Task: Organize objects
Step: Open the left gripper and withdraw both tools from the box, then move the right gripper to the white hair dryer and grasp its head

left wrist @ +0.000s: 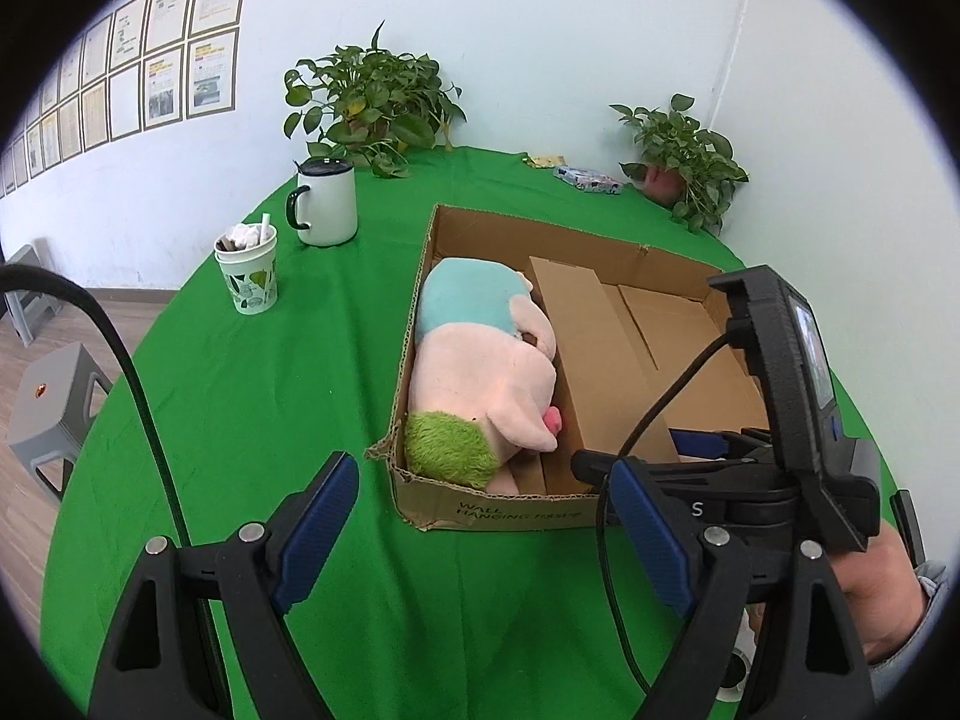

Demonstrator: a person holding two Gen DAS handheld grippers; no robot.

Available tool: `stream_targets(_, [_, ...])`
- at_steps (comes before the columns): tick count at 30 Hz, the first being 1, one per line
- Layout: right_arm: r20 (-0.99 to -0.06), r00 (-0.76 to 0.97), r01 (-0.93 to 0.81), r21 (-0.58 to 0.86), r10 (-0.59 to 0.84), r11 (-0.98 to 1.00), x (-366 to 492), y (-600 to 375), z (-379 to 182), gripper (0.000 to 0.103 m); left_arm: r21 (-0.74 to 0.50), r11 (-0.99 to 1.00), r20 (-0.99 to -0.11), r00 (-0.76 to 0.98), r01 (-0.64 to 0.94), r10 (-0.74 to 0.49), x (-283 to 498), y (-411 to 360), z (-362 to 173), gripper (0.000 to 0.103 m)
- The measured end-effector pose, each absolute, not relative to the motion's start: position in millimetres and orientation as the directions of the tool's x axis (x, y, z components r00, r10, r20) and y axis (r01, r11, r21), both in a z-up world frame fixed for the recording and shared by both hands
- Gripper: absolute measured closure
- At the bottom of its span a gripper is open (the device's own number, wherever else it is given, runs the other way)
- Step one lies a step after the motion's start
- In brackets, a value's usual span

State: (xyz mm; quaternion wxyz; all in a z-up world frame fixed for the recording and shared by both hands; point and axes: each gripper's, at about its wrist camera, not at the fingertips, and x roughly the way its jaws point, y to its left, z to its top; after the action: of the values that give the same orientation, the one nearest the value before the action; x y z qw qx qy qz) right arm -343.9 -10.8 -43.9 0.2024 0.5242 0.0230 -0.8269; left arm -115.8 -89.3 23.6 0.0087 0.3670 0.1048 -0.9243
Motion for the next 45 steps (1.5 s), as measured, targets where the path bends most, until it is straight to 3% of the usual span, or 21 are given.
stream_targets(9, [-0.882, -0.339, 0.352, 0.203, -0.327, -0.914, -349, -6, -44, 0.015, -0.156, -0.983, -0.69, -0.722, 0.093, 0.041, -120, -83, 23, 0.017])
stream_targets(13, [-0.84, -0.442, 0.359, 0.157, -0.315, -0.92, -328, 3, -24, 0.001, -0.138, -0.986, -0.676, -0.737, 0.093, 0.025, -117, -78, 28, 0.017])
stream_targets(20, [-0.752, -0.583, 0.395, 0.069, -0.308, -0.916, -263, 45, 11, 0.001, -0.135, -0.989, -0.634, -0.772, 0.055, 0.044, -115, -64, 38, 0.017])
stream_targets(26, [-0.731, -0.576, 0.434, 0.106, -0.366, -0.894, -203, 93, -1, 0.001, -0.09, -0.995, -0.627, -0.778, 0.04, 0.026, -114, -40, 32, 0.017])
stream_targets(32, [-0.783, -0.492, 0.418, 0.171, -0.38, -0.892, -160, 123, -39, 0.001, -0.036, -0.999, -0.659, -0.752, 0.016, 0.012, -107, -13, 8, 0.017])
stream_targets(35, [-0.808, -0.464, 0.394, 0.178, -0.363, -0.901, -160, 123, -55, 0.01, -0.05, -0.999, -0.693, -0.72, -0.003, 0.036, -103, -4, -8, 0.017])
stream_targets(40, [-0.831, -0.435, 0.41, 0.161, -0.348, -0.898, -158, 115, -68, 0.041, -0.092, -0.996, -0.735, -0.673, -0.021, 0.082, -99, 2, -25, 0.017])
stream_targets(45, [-0.835, -0.392, 0.461, 0.186, -0.387, -0.868, -143, 101, -68, 0.04, -0.248, -0.968, -0.76, -0.611, -0.041, 0.221, -104, -9, -34, 0.017])
